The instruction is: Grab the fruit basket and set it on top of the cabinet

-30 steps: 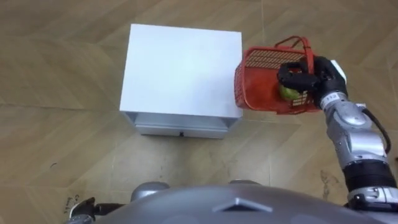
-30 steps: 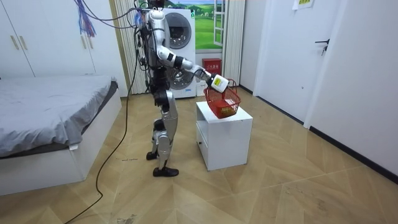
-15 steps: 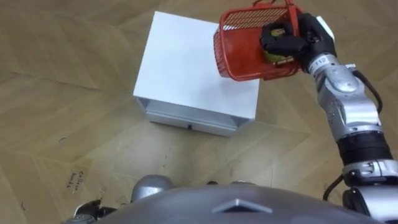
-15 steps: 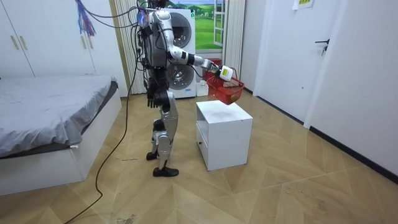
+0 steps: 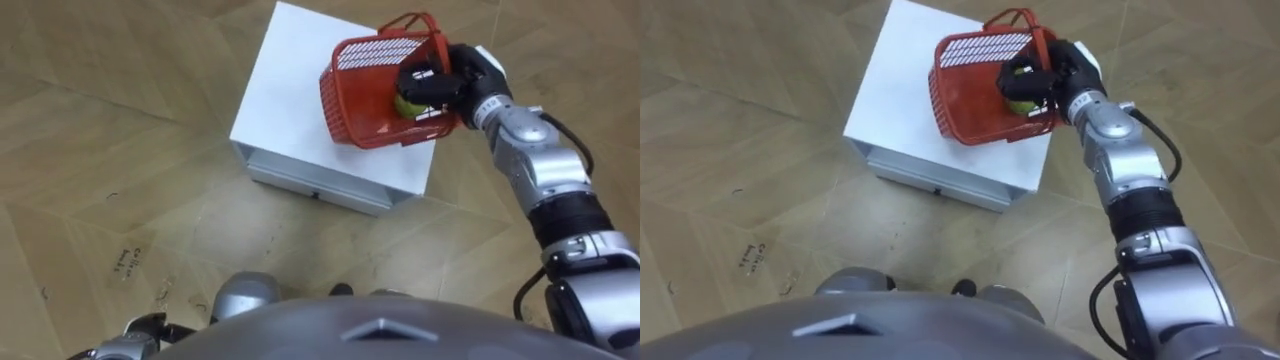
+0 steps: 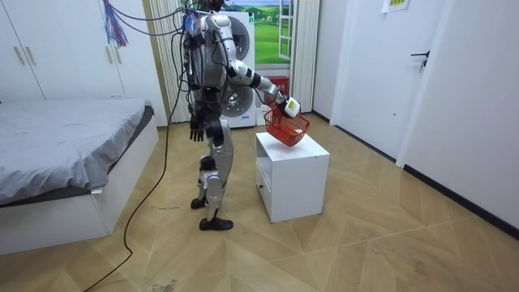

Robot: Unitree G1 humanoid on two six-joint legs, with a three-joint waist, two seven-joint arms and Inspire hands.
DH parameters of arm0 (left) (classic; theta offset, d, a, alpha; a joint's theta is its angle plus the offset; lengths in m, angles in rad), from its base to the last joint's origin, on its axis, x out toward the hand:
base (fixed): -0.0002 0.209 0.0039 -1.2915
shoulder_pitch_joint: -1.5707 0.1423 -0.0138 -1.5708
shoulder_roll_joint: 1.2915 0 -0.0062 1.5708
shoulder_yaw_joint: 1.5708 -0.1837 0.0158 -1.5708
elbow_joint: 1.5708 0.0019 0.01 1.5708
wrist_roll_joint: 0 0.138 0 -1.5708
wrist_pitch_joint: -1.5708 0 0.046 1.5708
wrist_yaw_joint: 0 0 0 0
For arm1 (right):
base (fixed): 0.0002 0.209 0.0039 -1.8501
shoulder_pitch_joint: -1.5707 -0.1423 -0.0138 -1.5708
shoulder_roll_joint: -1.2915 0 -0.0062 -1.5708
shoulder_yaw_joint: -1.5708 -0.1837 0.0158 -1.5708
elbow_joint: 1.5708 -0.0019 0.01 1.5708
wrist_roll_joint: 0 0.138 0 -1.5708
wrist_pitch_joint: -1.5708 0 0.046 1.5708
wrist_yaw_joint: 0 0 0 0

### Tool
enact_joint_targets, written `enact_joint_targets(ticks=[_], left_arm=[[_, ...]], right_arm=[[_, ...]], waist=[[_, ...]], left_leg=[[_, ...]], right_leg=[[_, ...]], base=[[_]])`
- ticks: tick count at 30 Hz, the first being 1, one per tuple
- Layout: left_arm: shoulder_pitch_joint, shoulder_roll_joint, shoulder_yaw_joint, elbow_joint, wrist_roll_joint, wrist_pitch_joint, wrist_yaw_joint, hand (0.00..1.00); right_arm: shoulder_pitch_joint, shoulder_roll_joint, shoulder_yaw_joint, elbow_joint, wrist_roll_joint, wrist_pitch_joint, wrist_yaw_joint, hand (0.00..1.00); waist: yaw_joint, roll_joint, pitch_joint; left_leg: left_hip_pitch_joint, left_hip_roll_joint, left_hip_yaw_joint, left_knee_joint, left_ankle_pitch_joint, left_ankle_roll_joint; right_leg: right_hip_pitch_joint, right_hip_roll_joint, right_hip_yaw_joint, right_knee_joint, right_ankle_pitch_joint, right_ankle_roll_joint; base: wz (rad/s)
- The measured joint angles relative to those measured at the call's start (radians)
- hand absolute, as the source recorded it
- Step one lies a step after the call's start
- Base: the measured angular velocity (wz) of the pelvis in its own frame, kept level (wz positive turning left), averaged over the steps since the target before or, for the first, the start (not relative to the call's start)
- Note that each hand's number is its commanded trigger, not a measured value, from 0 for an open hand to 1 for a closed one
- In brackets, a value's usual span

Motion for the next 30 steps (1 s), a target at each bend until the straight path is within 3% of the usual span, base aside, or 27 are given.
enact_joint_targets(ticks=[2,4,8,11,14,15,16,17,18,19,20,21,22,23,25,27,30], left_arm=[[-0.001,0.0,0.0,0.0,-0.001,0.0,0.001,0.0],[-0.003,0.005,0.0,-0.003,-0.003,0.0,0.001,0.0],[-0.025,0.008,-0.019,-0.001,-0.004,0.008,-0.001,0.0],[-0.038,0.008,-0.047,-0.001,-0.013,0.005,-0.007,0.0],[-0.044,0.016,-0.055,-0.003,-0.013,0.005,-0.019,0.0],[-0.044,0.015,-0.057,-0.002,-0.014,0.005,-0.02,0.0],[-0.044,0.014,-0.057,0.001,-0.014,0.002,-0.024,0.0],[-0.045,0.013,-0.057,0.002,-0.014,0.001,-0.025,0.0],[-0.056,0.01,-0.057,0.008,-0.013,-0.003,-0.026,0.0],[-0.067,0.014,-0.051,0.009,-0.014,-0.009,-0.026,0.0],[-0.07,0.025,-0.028,0.025,-0.008,-0.025,-0.025,0.0],[-0.091,0.024,-0.037,0.061,0.002,-0.033,-0.022,0.0],[-0.099,0.0,-0.051,0.084,0.01,-0.036,-0.021,0.0],[-0.1,-0.003,-0.058,0.084,0.01,-0.036,-0.022,0.0],[-0.101,-0.001,-0.058,0.084,0.007,-0.036,-0.029,0.0],[-0.102,-0.003,-0.067,0.085,-0.019,-0.033,-0.033,0.0],[-0.102,-0.001,-0.091,0.096,-0.033,-0.013,-0.041,0.0]], right_arm=[[-0.001,0.0,0.0,0.021,0.0,0.0,-0.001,1.0],[-0.025,0.0,0.007,0.055,0.008,0.0,-0.006,1.0],[-0.058,-0.003,0.007,0.107,0.023,0.0,-0.023,1.0],[-0.097,-0.003,0.009,0.155,0.057,0.0,-0.022,1.0],[-0.119,-0.003,0.01,0.175,0.058,-0.004,-0.019,0.96],[-0.135,-0.003,0.012,0.202,0.057,-0.01,-0.011,0.67],[-0.143,-0.003,0.015,0.217,0.053,-0.013,-0.008,0.0],[-0.148,-0.003,0.016,0.228,0.053,-0.018,-0.005,0.0],[-0.155,-0.002,0.016,0.245,0.048,-0.028,0.0,0.0],[-0.161,0.004,0.017,0.246,0.042,-0.034,0.001,0.0],[-0.183,0.016,0.018,0.237,0.034,-0.05,0.01,0.0],[-0.191,0.004,0.017,0.245,0.04,-0.063,0.012,0.0],[-0.187,-0.005,0.016,0.278,0.059,-0.074,0.007,0.0],[-0.187,-0.005,0.016,0.285,0.06,-0.074,0.006,0.0],[-0.189,-0.004,0.016,0.317,0.059,-0.076,0.013,0.0],[-0.189,0.0,0.013,0.355,0.05,-0.067,0.02,0.0],[-0.189,0.003,0.013,0.363,0.052,-0.063,0.02,0.0]], waist=[[-0.002,-0.001,0.0008],[-0.001,-0.012,0.009],[-0.006,-0.019,0.0093],[0.005,0.001,0.0148],[0.005,0.012,0.0133],[0.005,0.018,0.012],[0.015,0.027,0.0117],[0.017,0.032,0.0112],[0.022,0.058,0.0217],[0.025,0.063,0.0216],[0.022,0.046,0.0199],[0.007,0.041,0.0296],[0.006,0.059,0.0224],[0.003,0.061,0.0222],[-0.003,0.054,0.0241],[-0.004,0.04,0.0236],[-0.001,0.038,0.0232]], left_leg=[[0.0,-0.001,-0.005,0.0,0.0,0.0],[-0.015,-0.001,-0.005,0.001,0.0,0.0],[-0.054,-0.009,-0.021,0.02,0.001,0.001],[-0.063,-0.011,-0.051,0.02,0.004,0.006],[-0.07,-0.014,-0.056,0.017,0.004,0.006],[-0.07,-0.014,-0.057,0.017,0.004,0.006],[-0.069,-0.013,-0.071,0.018,0.004,0.006],[-0.067,-0.011,-0.089,0.018,0.004,0.007],[-0.059,0.012,-0.158,0.014,0.007,0.011],[-0.067,0.026,-0.185,0.015,0.007,0.01],[-0.117,0.028,-0.165,0.049,0.006,0.009],[-0.135,0.006,-0.114,0.084,-0.026,-0.017],[-0.136,0.011,-0.063,0.082,-0.039,-0.015],[-0.134,0.006,-0.048,0.064,-0.034,-0.02],[-0.144,0.007,0.008,0.018,0.014,0.007],[-0.146,-0.012,0.012,0.018,0.026,0.014],[-0.17,-0.031,0.016,0.049,0.029,0.02]], right_leg=[[0.003,0.0,0.0,0.0,0.0,0.0],[-0.007,-0.002,-0.015,0.0,0.0,0.0],[-0.039,-0.007,-0.02,0.003,0.0,0.0],[-0.068,-0.013,-0.023,0.038,0.0,0.0],[-0.071,-0.014,-0.018,0.032,0.0,0.0],[-0.077,-0.014,-0.019,0.038,0.0,0.0],[-0.086,-0.015,-0.026,0.056,0.0,0.0],[-0.099,-0.015,-0.03,0.08,0.0,0.0],[-0.17,-0.005,-0.03,0.163,-0.031,-0.004],[-0.206,0.027,-0.005,0.133,-0.039,-0.021],[-0.278,0.06,0.025,-0.025,0.047,-0.071],[-0.31,0.018,-0.019,-0.039,0.207,-0.09],[-0.304,0.02,-0.021,-0.017,0.197,-0.085],[-0.295,0.016,-0.02,-0.019,0.197,-0.085],[-0.277,0.01,-0.026,-0.019,0.191,-0.078],[-0.273,-0.006,-0.027,-0.021,0.186,-0.068],[-0.278,-0.022,-0.029,-0.02,0.184,-0.06]], base=[[0.09],[0.03],[0.12],[-0.02],[0.03],[-0.06],[-0.1],[-0.26],[-0.34],[-0.54],[-0.24],[-0.06],[0.2],[0.15],[0.21],[0.29],[0.16]])
